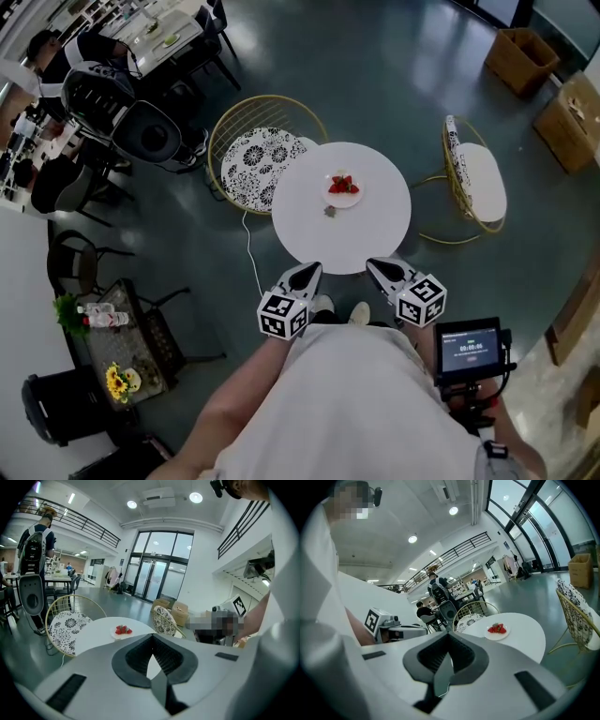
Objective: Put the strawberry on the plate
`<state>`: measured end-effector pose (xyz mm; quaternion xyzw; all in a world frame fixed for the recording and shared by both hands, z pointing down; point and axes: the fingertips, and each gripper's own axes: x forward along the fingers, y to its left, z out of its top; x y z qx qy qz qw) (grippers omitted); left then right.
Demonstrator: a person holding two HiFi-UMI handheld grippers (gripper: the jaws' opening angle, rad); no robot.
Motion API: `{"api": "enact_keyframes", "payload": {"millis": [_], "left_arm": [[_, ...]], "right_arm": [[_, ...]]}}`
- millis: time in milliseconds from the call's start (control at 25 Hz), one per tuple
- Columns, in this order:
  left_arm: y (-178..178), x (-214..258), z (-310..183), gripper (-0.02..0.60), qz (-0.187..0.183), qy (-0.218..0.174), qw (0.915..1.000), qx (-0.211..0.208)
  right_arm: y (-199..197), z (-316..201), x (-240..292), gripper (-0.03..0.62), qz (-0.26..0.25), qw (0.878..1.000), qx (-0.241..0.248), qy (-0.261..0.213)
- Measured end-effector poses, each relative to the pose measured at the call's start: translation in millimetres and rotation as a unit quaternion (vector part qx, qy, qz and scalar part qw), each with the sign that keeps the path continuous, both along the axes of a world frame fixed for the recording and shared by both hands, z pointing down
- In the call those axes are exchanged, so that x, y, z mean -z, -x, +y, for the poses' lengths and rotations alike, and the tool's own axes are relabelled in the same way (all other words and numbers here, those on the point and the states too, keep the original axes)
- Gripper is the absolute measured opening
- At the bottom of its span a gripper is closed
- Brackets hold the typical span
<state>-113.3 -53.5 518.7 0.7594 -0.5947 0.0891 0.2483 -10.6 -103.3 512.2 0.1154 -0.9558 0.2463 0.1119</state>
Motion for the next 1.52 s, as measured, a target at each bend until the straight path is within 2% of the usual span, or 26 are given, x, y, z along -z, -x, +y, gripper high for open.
{"api": "enact_keyframes", "payload": {"millis": [400, 640, 880, 1520], "left_arm": [[7, -6, -17, 0.006, 0.000, 0.015, 0.9999, -0.008], [25, -34, -59, 0.006, -0.004, 0.027, 0.9995, -0.017], [31, -43, -75, 0.006, -0.001, 0.039, 0.9988, -0.029], [37, -51, -99, 0.006, -0.003, 0.067, 0.9952, -0.072]], "right_arm": [[5, -18, -3, 0.006, 0.000, 1.000, -0.008, 0.011], [18, -53, -26, 0.006, 0.005, 1.000, -0.014, 0.019], [22, -68, -27, 0.006, 0.014, 0.999, -0.023, 0.023], [28, -82, -23, 0.006, 0.032, 0.998, -0.047, 0.040]]}}
